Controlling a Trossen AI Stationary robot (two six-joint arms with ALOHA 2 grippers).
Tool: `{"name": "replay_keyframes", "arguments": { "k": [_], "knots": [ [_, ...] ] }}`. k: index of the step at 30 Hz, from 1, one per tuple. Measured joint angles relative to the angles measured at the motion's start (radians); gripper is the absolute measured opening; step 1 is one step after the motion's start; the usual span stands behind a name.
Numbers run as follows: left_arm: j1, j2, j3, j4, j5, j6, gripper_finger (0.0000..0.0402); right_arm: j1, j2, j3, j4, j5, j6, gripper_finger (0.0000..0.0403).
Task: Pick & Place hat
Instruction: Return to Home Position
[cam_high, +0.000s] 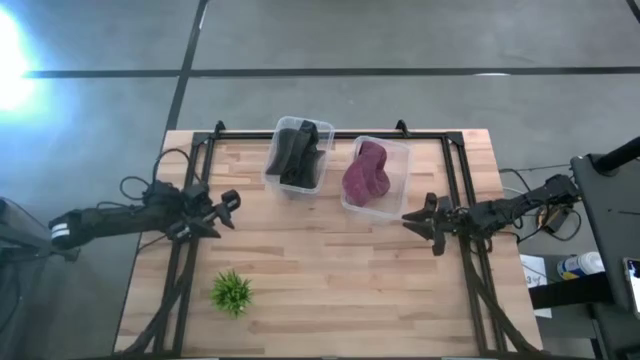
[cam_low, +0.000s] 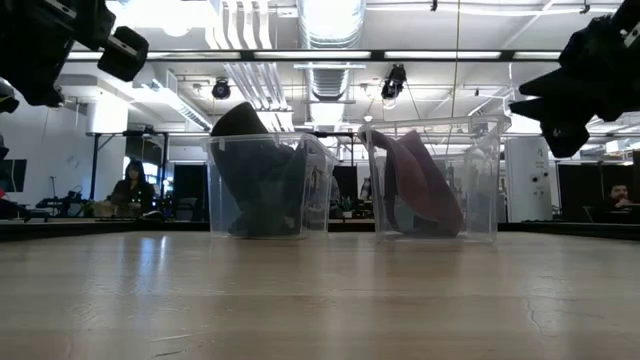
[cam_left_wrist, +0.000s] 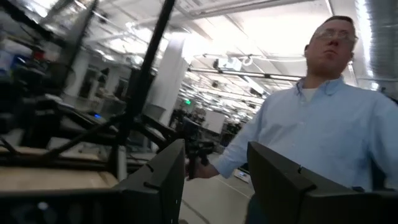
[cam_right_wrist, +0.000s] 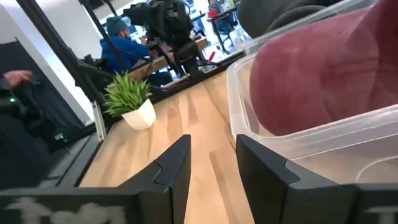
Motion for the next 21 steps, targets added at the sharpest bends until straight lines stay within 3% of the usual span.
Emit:
{"name": "replay_keyframes", "arguments": {
  "k": [4, 21],
  "knots": [
    [-0.052, -0.088, 0.000, -0.065, -0.007, -0.001, 0.0168, 0.000, 0.019, 0.000, -0.001, -0.004, 0.007, 0.0130],
    [-0.063, -0.367, -0.001, -0.099, -0.011, -0.001, 0.0168, 0.000, 0.029, 0.000, -0.001, -0.007, 0.011, 0.0121]
  ]
}}
